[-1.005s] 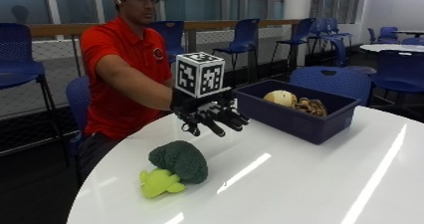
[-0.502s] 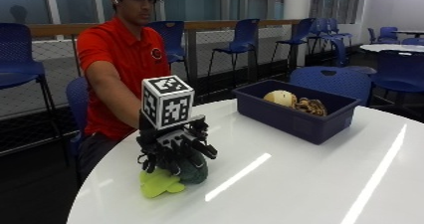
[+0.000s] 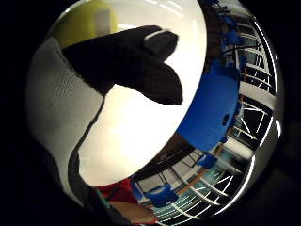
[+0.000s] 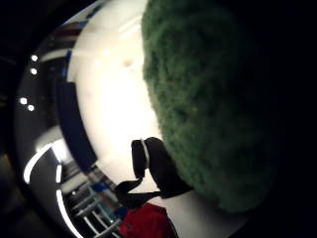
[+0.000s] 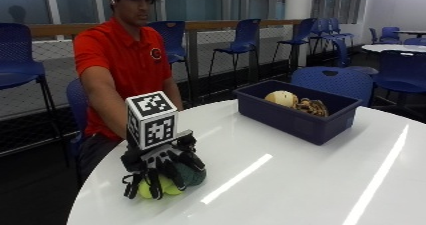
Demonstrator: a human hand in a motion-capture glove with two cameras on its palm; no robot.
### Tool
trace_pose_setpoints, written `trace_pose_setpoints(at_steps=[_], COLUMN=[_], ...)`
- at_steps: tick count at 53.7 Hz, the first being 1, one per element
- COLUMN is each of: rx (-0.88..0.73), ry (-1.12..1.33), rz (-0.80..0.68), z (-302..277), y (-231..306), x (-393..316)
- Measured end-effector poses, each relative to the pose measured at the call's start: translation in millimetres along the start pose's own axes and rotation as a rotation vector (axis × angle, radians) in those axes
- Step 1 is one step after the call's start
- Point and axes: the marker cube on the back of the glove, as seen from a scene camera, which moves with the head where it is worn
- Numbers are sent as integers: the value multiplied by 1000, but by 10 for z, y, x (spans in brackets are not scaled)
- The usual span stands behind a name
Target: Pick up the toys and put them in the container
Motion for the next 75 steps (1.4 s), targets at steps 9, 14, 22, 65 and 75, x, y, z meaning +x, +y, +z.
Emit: trace_pose_setpoints(at_steps=[9,14,22,65,75], rx=[-5,-7,-26,187,201], ry=[48,58,62,106,45], rz=[0,3,21,1,-69], z=[60,50,7,-102,-458], y=[22,28,27,128,247], x=[14,18,32,-378,-772])
